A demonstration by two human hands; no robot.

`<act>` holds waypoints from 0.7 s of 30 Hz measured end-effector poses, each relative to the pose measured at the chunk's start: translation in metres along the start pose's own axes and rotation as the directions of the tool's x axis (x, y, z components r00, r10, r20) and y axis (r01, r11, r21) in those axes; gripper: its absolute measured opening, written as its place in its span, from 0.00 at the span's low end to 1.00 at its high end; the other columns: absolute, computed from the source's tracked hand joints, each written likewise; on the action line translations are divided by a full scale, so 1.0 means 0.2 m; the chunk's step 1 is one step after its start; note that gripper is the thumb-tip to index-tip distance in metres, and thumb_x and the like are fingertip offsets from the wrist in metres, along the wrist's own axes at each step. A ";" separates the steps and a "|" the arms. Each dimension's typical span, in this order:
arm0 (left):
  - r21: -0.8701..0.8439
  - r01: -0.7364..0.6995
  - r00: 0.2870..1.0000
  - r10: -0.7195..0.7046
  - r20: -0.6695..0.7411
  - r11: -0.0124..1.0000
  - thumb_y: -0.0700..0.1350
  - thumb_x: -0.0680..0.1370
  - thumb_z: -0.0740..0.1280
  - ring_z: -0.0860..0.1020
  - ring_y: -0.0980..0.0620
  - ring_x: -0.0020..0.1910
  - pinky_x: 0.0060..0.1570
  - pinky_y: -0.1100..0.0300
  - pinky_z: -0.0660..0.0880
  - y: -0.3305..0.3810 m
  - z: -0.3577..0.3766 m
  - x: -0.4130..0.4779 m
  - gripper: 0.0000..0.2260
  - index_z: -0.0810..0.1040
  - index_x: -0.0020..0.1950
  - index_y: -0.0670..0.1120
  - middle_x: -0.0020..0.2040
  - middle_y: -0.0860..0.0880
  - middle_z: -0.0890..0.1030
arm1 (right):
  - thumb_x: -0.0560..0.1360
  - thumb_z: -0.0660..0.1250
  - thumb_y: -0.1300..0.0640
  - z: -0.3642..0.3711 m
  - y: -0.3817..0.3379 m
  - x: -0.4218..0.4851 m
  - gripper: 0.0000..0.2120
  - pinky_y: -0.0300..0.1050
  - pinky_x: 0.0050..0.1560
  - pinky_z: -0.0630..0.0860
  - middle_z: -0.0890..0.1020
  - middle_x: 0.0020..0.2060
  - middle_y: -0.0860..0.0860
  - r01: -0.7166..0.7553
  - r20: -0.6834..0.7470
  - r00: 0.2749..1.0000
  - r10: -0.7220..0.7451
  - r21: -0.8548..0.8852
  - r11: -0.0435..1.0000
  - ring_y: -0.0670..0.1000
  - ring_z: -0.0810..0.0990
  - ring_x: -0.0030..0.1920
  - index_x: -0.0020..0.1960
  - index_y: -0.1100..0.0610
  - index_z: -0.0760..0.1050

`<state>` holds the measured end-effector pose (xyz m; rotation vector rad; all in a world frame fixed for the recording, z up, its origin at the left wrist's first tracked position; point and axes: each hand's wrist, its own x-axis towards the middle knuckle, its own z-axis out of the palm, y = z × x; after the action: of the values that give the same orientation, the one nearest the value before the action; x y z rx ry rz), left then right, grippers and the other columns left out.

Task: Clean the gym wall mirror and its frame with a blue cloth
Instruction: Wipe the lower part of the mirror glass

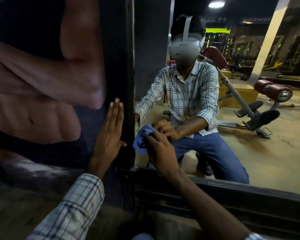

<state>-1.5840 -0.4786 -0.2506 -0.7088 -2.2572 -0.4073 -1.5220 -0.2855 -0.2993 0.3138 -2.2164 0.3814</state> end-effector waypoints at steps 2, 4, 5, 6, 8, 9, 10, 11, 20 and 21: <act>0.020 0.024 1.000 -0.024 0.006 1.000 0.47 0.56 0.87 0.44 0.43 0.84 0.80 0.50 0.56 0.02 0.00 -0.01 0.71 0.41 0.84 0.39 0.85 0.42 0.40 | 0.69 0.68 0.68 -0.06 -0.01 -0.02 0.15 0.44 0.40 0.73 0.78 0.51 0.52 -0.101 -0.044 0.993 0.111 0.183 0.978 0.54 0.78 0.50 0.55 0.58 0.80; 0.031 0.062 0.998 -0.062 -0.001 0.998 0.45 0.57 0.87 0.45 0.43 0.84 0.80 0.50 0.57 0.06 -0.01 -0.01 0.69 0.43 0.84 0.38 0.85 0.42 0.41 | 0.69 0.70 0.73 -0.16 -0.03 -0.04 0.16 0.37 0.43 0.73 0.78 0.49 0.50 -0.192 -0.126 0.957 0.261 0.403 0.895 0.46 0.79 0.47 0.53 0.59 0.81; 0.034 0.080 0.997 -0.080 -0.007 0.996 0.45 0.58 0.87 0.46 0.43 0.84 0.80 0.49 0.57 0.09 -0.01 -0.02 0.68 0.44 0.84 0.38 0.85 0.41 0.43 | 0.70 0.72 0.73 -0.21 -0.04 -0.07 0.15 0.36 0.43 0.74 0.80 0.48 0.50 -0.226 -0.162 0.926 0.341 0.486 0.844 0.44 0.80 0.46 0.52 0.60 0.81; 0.038 0.092 0.996 -0.092 -0.015 0.995 0.44 0.59 0.86 0.47 0.42 0.84 0.80 0.47 0.57 0.12 -0.01 -0.03 0.66 0.45 0.84 0.38 0.85 0.40 0.44 | 0.73 0.73 0.71 -0.27 -0.05 -0.09 0.12 0.37 0.43 0.75 0.82 0.47 0.50 -0.258 -0.174 0.894 0.414 0.555 0.791 0.44 0.81 0.46 0.53 0.59 0.81; 0.025 0.089 0.995 -0.087 -0.056 0.996 0.42 0.63 0.84 0.52 0.41 0.84 0.80 0.44 0.59 0.22 0.02 -0.07 0.59 0.50 0.84 0.37 0.85 0.39 0.49 | 0.77 0.73 0.65 -0.38 -0.07 -0.19 0.08 0.37 0.42 0.76 0.84 0.45 0.49 -0.315 -0.145 0.848 0.509 0.635 0.705 0.45 0.82 0.44 0.53 0.56 0.81; -0.018 0.066 0.994 -0.068 -0.091 0.998 0.42 0.66 0.82 0.55 0.40 0.83 0.79 0.44 0.60 0.28 0.05 -0.12 0.53 0.54 0.83 0.37 0.84 0.39 0.53 | 0.77 0.73 0.65 -0.42 -0.06 -0.26 0.08 0.37 0.42 0.77 0.84 0.44 0.47 -0.337 -0.133 0.834 0.536 0.646 0.685 0.45 0.82 0.43 0.53 0.55 0.80; -0.093 0.037 0.991 -0.048 -0.122 0.995 0.43 0.69 0.79 0.59 0.40 0.81 0.78 0.46 0.62 0.37 0.09 -0.17 0.46 0.61 0.82 0.38 0.83 0.39 0.58 | 0.77 0.73 0.65 -0.46 -0.04 -0.33 0.09 0.38 0.43 0.77 0.84 0.43 0.46 -0.363 -0.120 0.819 0.561 0.650 0.668 0.46 0.82 0.43 0.52 0.54 0.80; -0.207 0.017 0.988 -0.048 -0.146 0.978 0.45 0.72 0.75 0.65 0.42 0.79 0.76 0.50 0.64 0.46 0.13 -0.24 0.36 0.68 0.79 0.40 0.81 0.41 0.65 | 0.77 0.73 0.66 -0.49 -0.01 -0.41 0.09 0.40 0.44 0.79 0.84 0.43 0.46 -0.395 -0.100 0.801 0.590 0.652 0.647 0.47 0.83 0.44 0.53 0.54 0.80; -0.855 0.417 0.906 -0.210 0.367 0.309 0.55 0.80 0.71 0.85 0.60 0.51 0.50 0.64 0.81 1.22 0.35 -0.64 0.08 0.83 0.57 0.56 0.52 0.56 0.87 | 0.74 0.73 0.70 -0.60 0.18 -0.99 0.17 0.36 0.52 0.79 0.86 0.51 0.46 -0.566 -0.013 0.702 0.712 0.597 0.569 0.44 0.84 0.52 0.60 0.56 0.81; -0.858 0.457 0.886 -0.205 0.416 0.233 0.55 0.79 0.72 0.85 0.59 0.52 0.51 0.64 0.80 1.26 0.38 -0.66 0.08 0.83 0.57 0.56 0.51 0.56 0.87 | 0.74 0.73 0.69 -0.60 0.19 -1.04 0.19 0.37 0.53 0.79 0.86 0.52 0.46 -0.578 0.010 0.702 0.712 0.593 0.561 0.45 0.85 0.53 0.62 0.55 0.81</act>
<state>-1.3971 -0.2908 -0.3785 -0.8050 -2.1691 -2.1452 -1.3225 -0.1869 -0.3969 -0.2853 -1.8595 1.4284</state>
